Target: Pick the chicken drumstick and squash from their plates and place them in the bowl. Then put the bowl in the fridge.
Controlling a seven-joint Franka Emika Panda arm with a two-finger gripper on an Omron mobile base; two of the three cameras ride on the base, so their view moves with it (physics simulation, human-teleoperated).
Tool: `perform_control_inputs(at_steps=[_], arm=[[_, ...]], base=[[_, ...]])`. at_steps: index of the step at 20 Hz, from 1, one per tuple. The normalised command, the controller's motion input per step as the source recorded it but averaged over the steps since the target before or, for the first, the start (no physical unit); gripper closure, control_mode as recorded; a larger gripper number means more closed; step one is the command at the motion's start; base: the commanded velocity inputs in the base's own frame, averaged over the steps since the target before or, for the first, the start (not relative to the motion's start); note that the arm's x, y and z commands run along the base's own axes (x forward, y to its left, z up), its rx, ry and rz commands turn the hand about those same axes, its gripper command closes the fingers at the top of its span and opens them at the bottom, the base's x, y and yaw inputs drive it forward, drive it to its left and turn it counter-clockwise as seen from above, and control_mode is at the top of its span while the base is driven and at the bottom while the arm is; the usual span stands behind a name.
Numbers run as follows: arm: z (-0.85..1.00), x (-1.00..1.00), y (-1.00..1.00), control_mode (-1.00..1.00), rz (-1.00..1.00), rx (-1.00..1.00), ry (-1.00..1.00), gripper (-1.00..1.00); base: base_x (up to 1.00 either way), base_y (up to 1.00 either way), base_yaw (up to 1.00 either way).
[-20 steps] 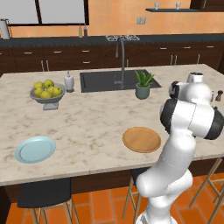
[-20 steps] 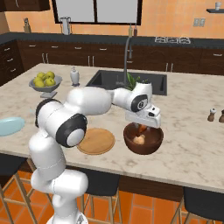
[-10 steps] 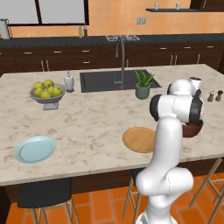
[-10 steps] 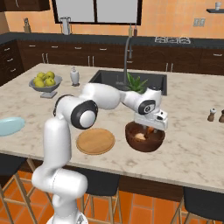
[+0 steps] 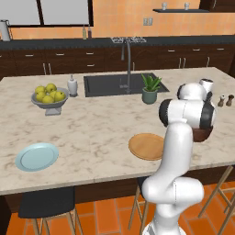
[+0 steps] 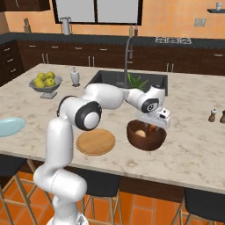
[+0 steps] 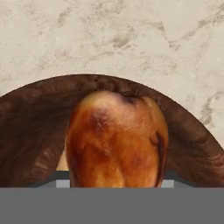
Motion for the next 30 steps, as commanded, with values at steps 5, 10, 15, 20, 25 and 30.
perform_control_inputs(at_steps=[5, 10, 15, 20, 25, 30], arm=[[0.79, -0.11, 0.55, -1.00, -0.02, -0.09, -0.03, -1.00], [0.79, -0.41, 0.05, -1.00, -0.11, 0.02, -0.04, -1.00], [0.04, -1.00, -0.55, -1.00, -0.27, 0.27, 0.00, -1.00], [-0.08, -0.95, -0.38, -1.00, -0.28, 0.18, 0.01, -1.00], [-0.53, -0.52, 0.33, -1.00, -0.08, 0.00, 0.02, -1.00], [-0.32, 0.12, 0.28, -1.00, -0.10, 0.00, -0.02, -1.00]], base=[[0.00, 0.00, 0.00], [0.00, 0.00, 0.00], [0.00, 0.00, 0.00], [0.00, 0.00, 0.00], [0.00, 0.00, 0.00], [0.00, 0.00, 0.00]])
